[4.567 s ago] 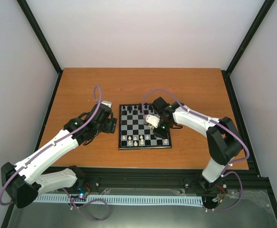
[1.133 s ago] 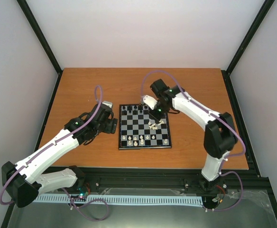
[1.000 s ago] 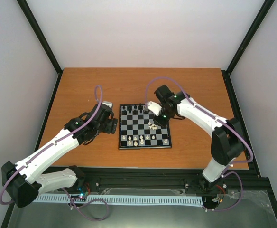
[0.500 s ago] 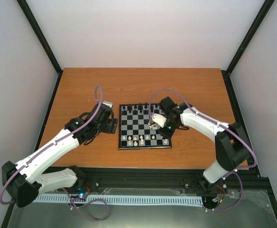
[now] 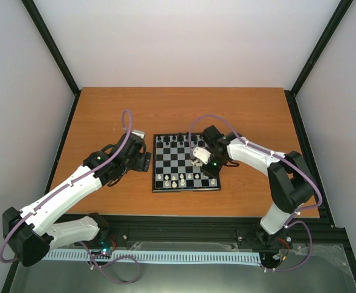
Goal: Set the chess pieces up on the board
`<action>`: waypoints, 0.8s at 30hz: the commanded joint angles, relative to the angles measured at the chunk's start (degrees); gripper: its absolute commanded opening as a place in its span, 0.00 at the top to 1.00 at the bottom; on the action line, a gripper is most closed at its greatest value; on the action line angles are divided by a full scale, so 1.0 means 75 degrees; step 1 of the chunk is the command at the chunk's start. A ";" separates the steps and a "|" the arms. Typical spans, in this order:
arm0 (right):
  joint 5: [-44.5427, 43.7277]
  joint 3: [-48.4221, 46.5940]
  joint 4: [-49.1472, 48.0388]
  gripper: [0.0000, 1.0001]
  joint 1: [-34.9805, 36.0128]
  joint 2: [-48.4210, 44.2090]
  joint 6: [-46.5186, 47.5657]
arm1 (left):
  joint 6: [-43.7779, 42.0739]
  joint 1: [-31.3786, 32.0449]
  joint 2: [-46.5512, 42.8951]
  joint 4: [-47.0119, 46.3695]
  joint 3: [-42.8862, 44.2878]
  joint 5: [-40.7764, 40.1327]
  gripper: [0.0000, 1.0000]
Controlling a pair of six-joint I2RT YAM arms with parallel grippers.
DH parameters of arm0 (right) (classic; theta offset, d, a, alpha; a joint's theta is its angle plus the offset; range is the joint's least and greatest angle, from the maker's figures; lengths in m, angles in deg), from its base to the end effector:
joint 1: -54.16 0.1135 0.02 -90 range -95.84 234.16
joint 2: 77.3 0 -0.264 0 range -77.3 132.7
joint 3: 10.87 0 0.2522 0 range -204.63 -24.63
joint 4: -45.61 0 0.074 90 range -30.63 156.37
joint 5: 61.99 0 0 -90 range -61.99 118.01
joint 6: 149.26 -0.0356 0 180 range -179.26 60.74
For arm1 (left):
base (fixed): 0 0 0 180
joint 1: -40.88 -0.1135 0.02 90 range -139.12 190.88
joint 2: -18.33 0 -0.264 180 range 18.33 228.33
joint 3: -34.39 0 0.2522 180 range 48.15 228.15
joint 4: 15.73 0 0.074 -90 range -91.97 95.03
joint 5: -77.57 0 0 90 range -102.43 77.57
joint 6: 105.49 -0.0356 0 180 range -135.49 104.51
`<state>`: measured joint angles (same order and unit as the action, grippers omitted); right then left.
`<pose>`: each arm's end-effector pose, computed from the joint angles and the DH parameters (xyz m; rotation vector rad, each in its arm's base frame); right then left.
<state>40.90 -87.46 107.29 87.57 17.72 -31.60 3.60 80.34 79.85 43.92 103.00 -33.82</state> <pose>0.2469 0.1724 0.1897 -1.5294 2.5358 0.3469 0.1700 -0.1231 0.2916 0.2730 2.3873 -0.0023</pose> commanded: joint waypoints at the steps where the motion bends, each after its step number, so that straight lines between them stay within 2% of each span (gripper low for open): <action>1: 0.0178 -0.0060 -0.0311 0.90 -0.0001 0.0243 0.0034 | -0.0123 -0.0071 0.0028 -0.0014 0.0053 -0.0011 0.11; 16: 0.0183 -0.0028 -0.0495 0.87 0.0006 0.0577 -0.0017 | -0.0117 -0.0070 0.0025 -0.0023 0.0066 0.0036 0.11; 24: 0.0252 -0.0099 -0.0424 0.77 -0.0001 0.0291 -0.0081 | -0.0121 -0.0070 0.0023 -0.0016 0.0060 0.0054 0.11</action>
<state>42.05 -87.46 104.54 87.57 21.59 -31.88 3.60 80.30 79.85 43.90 103.00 -33.62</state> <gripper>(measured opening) 0.202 0.892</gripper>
